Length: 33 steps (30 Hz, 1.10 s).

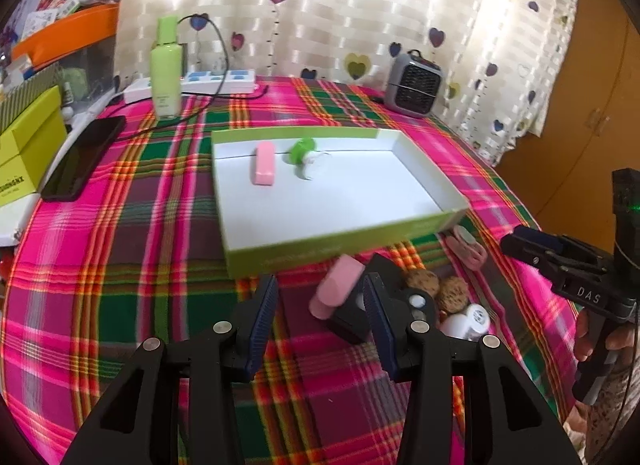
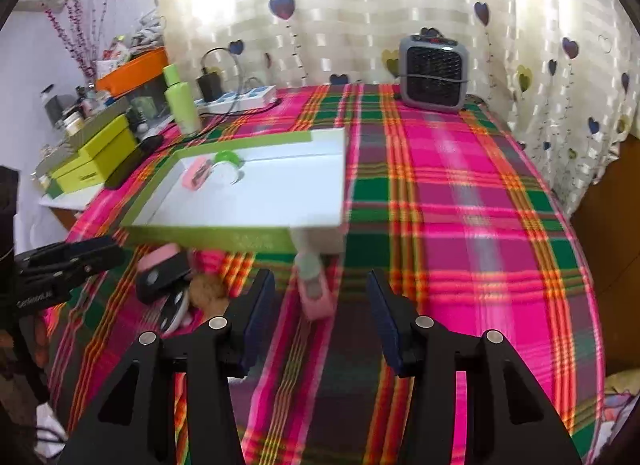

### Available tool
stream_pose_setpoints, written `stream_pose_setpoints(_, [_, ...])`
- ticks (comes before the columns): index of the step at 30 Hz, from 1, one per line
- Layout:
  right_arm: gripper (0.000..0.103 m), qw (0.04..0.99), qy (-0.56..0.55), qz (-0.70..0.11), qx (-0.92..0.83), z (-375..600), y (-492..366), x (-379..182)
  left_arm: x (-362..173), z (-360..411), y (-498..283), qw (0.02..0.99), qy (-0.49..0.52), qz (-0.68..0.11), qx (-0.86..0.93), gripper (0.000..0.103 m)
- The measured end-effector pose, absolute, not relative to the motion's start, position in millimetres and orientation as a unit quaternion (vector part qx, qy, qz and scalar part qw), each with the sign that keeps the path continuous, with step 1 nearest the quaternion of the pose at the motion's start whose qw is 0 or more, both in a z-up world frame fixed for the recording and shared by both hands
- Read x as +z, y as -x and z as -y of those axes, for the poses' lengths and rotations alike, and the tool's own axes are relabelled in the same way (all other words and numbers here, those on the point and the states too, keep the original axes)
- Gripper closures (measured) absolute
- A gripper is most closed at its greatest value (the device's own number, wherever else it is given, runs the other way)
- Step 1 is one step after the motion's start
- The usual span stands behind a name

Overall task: Organize objects
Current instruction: 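Withdraw both tools from the tray back toward the remaining objects, then grasp the white printed jar with the right tool while the left tool approaches the black dotted object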

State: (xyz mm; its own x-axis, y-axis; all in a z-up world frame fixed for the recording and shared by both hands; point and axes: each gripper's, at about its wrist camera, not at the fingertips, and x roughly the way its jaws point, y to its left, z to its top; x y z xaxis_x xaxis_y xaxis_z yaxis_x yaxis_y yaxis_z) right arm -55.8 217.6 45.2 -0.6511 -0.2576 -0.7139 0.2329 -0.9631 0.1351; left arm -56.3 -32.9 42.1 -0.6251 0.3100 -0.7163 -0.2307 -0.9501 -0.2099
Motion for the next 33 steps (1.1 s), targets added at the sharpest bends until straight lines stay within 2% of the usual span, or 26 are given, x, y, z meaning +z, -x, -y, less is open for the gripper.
stream_pose_setpoints(8, [0.054, 0.212, -0.417, 0.021, -0.883, -201.9, 38.1, 31.7, 34.9, 16.4, 42.4, 0.179, 0.417, 0.045, 0.890, 0.060])
stream_pose_setpoints(16, [0.054, 0.234, -0.425, 0.014, -0.875, -189.4, 32.0, 22.3, 33.0, 5.6, 33.2, 0.199, 0.419, 0.043, 0.885, 0.060])
stream_pose_setpoints(23, [0.067, 0.231, -0.430, 0.002, -0.873, -184.1, 32.1, 13.4, 28.0, -1.2, 29.9, 0.205, 0.427, 0.041, 0.880, 0.060])
stream_pose_setpoints(28, [0.068, 0.239, -0.429, -0.006, -0.871, -180.7, 29.4, 12.2, 26.7, -4.2, 30.6, 0.206, 0.429, 0.038, 0.878, 0.060])
stream_pose_setpoints(30, [0.075, 0.237, -0.424, -0.017, -0.874, -178.1, 28.0, 13.4, 25.6, -5.8, 31.1, 0.207, 0.431, 0.037, 0.877, 0.060])
stream_pose_setpoints(33, [0.076, 0.237, -0.424, -0.022, -0.874, -177.3, 27.7, 14.0, 24.2, -8.3, 32.1, 0.208, 0.433, 0.037, 0.876, 0.060])
